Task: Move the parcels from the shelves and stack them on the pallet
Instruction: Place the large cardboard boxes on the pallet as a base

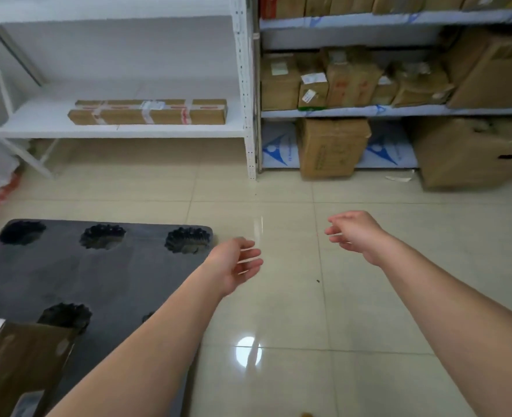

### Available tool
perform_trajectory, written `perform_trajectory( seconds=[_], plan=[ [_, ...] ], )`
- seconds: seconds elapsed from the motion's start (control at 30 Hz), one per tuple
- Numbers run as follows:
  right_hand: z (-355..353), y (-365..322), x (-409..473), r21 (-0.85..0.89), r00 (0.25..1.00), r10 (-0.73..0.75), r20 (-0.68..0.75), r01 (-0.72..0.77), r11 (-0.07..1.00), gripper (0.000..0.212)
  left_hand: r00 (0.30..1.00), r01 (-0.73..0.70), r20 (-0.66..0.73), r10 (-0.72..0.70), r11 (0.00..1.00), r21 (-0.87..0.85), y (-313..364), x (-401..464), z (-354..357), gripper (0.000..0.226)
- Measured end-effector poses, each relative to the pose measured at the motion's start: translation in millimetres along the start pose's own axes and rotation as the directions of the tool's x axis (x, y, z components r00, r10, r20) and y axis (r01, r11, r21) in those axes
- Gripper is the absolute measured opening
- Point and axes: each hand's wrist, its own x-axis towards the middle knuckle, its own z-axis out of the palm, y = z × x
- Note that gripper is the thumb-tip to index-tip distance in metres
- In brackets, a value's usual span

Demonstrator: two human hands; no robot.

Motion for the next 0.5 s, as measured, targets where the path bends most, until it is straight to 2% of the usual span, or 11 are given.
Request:
perform_trajectory(
  seconds=[0.13, 0.4, 0.5],
  plan=[
    [-66, -10, 22, 0.149, 0.992, 0.042, -0.122, -0.024, 0.989, 0.017, 0.999, -0.044, 0.033, 0.040, 0.987, 0.154, 36, 1, 67, 0.016],
    [-148, -56, 110, 0.196, 0.983, 0.091, -0.158, -0.059, 0.979, 0.017, 0.996, -0.062, -0.055, 0.071, 0.988, 0.143, 122, 76, 141, 0.015],
    [-171, -81, 161, 0.200, 0.977, 0.108, -0.184, -0.070, 0.977, 0.019, 0.998, -0.052, -0.035, 0.057, 0.991, 0.123, 158, 115, 177, 0.015]
  ],
)
